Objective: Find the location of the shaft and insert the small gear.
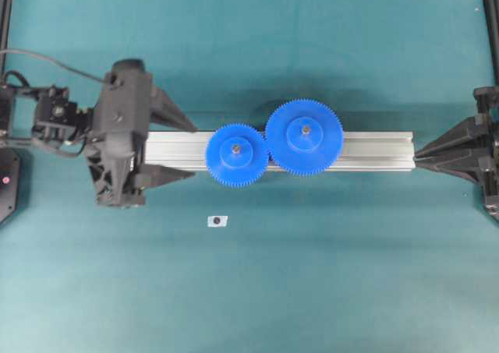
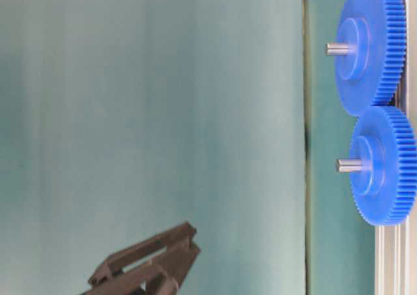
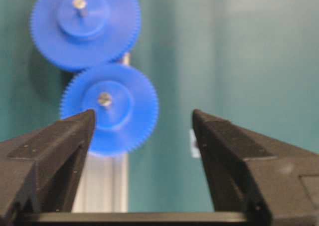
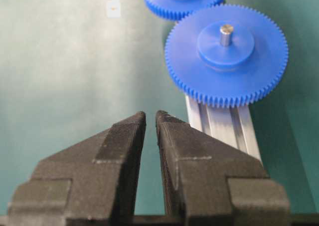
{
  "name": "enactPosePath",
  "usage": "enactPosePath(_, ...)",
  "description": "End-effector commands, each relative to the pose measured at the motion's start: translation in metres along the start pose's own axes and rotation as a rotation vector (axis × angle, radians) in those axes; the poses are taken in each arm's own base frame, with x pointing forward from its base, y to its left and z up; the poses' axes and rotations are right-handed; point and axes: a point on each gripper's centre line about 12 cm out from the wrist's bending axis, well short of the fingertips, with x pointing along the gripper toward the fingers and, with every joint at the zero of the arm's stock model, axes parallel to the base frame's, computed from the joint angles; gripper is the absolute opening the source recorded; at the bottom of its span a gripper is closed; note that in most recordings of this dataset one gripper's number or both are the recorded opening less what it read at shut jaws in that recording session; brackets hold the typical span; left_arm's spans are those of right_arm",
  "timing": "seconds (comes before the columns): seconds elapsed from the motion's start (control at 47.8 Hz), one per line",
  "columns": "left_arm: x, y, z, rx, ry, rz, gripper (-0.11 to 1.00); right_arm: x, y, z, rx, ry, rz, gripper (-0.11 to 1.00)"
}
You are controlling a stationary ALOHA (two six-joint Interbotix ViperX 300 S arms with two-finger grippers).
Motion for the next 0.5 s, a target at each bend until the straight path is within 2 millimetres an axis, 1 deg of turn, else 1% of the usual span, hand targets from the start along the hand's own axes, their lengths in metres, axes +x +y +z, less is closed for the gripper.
enactPosePath(0.0, -0.0043, -0.0022, 0.0064, 0.002, -0.029, -0.006, 0.77, 0.0, 0.0003, 0.0037, 0.007, -0.012, 0.0, 0.21)
enactPosePath(0.481, -0.0033, -0.003, 0.0016, 0.004, -0.039, -0.007, 0.77, -0.0002, 0.0001, 0.0028, 0.007, -0.012, 0.0, 0.21)
